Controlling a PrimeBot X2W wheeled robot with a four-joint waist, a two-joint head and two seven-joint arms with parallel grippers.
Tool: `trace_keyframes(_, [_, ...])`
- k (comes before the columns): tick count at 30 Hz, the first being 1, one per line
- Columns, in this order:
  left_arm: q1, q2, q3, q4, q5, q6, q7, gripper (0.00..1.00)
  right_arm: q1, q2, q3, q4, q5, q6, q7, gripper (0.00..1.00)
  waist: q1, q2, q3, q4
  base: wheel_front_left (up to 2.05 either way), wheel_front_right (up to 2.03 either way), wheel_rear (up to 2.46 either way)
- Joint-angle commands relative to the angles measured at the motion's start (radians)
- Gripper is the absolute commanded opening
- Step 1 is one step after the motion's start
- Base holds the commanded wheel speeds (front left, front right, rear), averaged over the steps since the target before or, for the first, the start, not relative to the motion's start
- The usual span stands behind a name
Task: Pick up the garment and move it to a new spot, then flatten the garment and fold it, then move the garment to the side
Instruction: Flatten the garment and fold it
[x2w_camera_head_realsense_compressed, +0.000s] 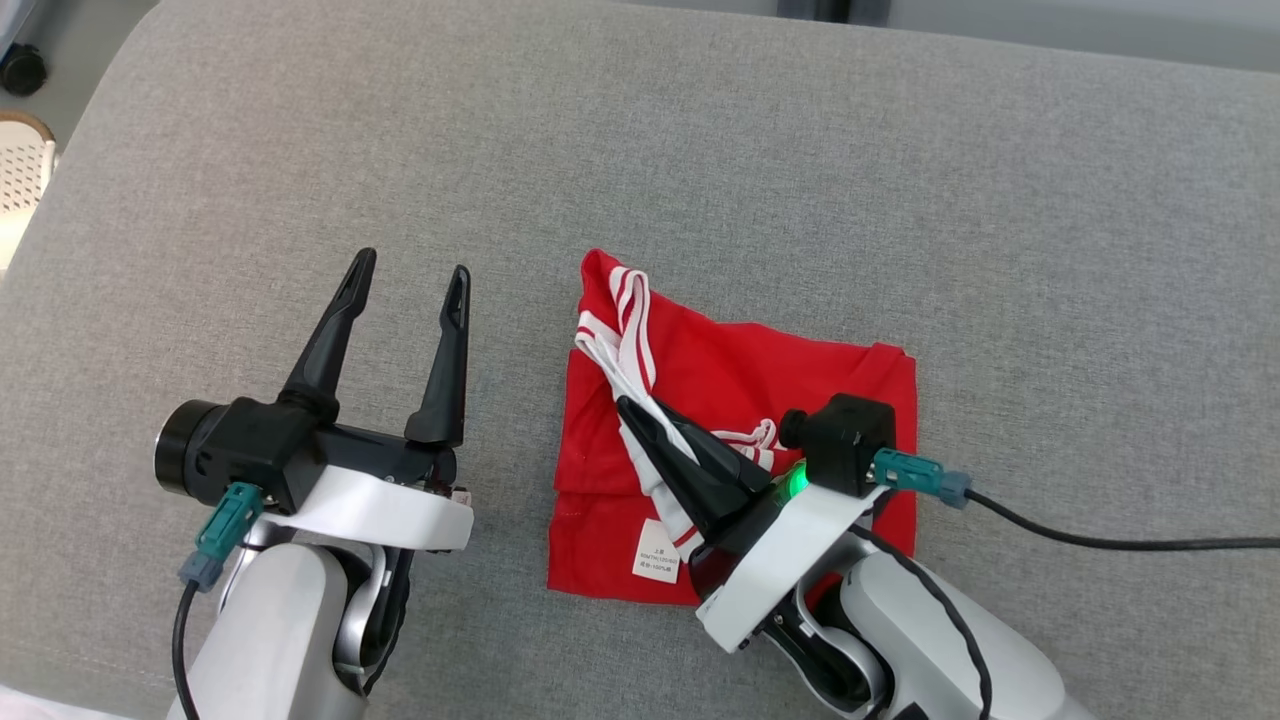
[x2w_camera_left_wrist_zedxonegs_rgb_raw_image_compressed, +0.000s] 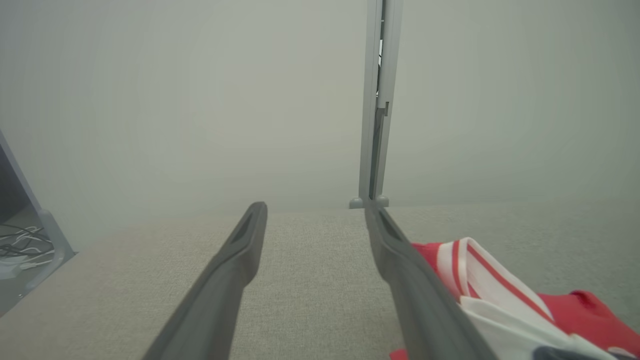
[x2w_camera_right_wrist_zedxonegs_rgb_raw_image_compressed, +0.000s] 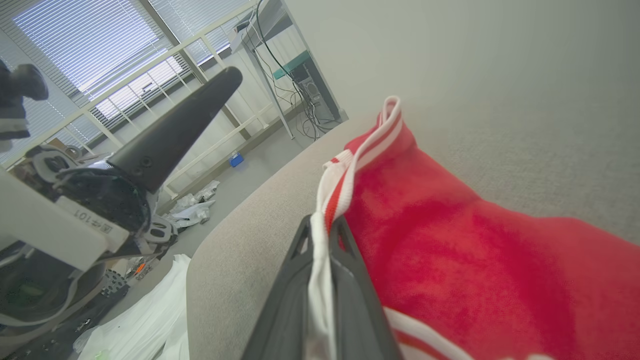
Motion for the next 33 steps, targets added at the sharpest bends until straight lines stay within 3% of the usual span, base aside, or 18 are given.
trace_keyframes(1, [-0.019, -0.004, 0.003, 0.003, 0.007, -0.007, -0.004, 1.0, -0.02, -0.004, 0.009, 0.031, 0.022, 0.001, -0.02, 0.0, 0.0, 0.0, 0.005, 0.005, 0.0, 0.0, 0.0])
trace_keyframes(2, [-0.019, -0.004, 0.005, 0.005, 0.009, -0.008, -0.004, 1.0, -0.028, -0.003, 0.019, 0.052, 0.031, 0.001, -0.026, 0.0, 0.0, 0.0, 0.005, 0.005, 0.0, 0.0, 0.0])
trace_keyframes(3, [-0.017, -0.003, 0.006, 0.009, 0.012, -0.01, -0.004, 1.0, -0.038, -0.002, 0.032, 0.064, 0.041, 0.001, -0.036, 0.07, 0.0, 0.0, 0.006, 0.004, 0.0, 0.0, 0.0])
trace_keyframes(5, [-0.017, -0.002, 0.011, 0.012, 0.014, -0.014, -0.004, 1.0, -0.051, -0.002, 0.06, 0.073, 0.085, 0.001, -0.052, 0.75, 0.0, 0.0, 0.008, 0.0, 0.0, 0.0, 0.0])
trace_keyframes(6, [-0.017, 0.0, 0.012, 0.013, 0.017, -0.016, -0.004, 1.0, -0.061, -0.002, 0.077, 0.077, 0.093, 0.001, -0.058, 1.0, 0.0, 0.0, 0.008, -0.004, 0.0, 0.0, 0.0])
trace_keyframes(10, [-0.016, 0.005, 0.022, 0.01, 0.024, -0.021, -0.004, 1.0, -0.084, -0.002, 0.132, 0.041, 0.152, 0.001, -0.081, 1.0, 0.0, 0.0, 0.01, -0.024, 0.0, 0.0, 0.0])
trace_keyframes(13, [-0.017, 0.008, 0.032, 0.003, 0.03, -0.02, -0.004, 1.0, -0.094, -0.004, 0.11, -0.003, 0.16, 0.001, -0.096, 1.0, 0.0, 0.0, 0.013, -0.044, 0.0, 0.0, 0.0])
trace_keyframes(17, [-0.012, 0.017, 0.047, -0.01, 0.034, -0.013, -0.004, 1.0, -0.071, -0.032, -0.007, -0.101, 0.13, 0.001, -0.103, 1.0, 0.0, 0.0, 0.015, -0.073, 0.0, 0.0, 0.0])
trace_keyframes(24, [0.003, 0.031, 0.075, -0.029, 0.038, 0.003, -0.004, 1.0, 0.061, -0.096, -0.306, -0.303, 0.011, 0.001, -0.103, 1.0, 0.0, 0.0, 0.007, -0.118, 0.0, 0.0, 0.0])
trace_keyframes(33, [0.032, 0.047, 0.101, -0.044, 0.041, 0.018, -0.004, 1.0, 0.221, -0.145, -0.578, -0.36, -0.141, 0.001, -0.082, 1.0, 0.0, 0.0, -0.024, -0.153, 0.0, 0.0, 0.0])
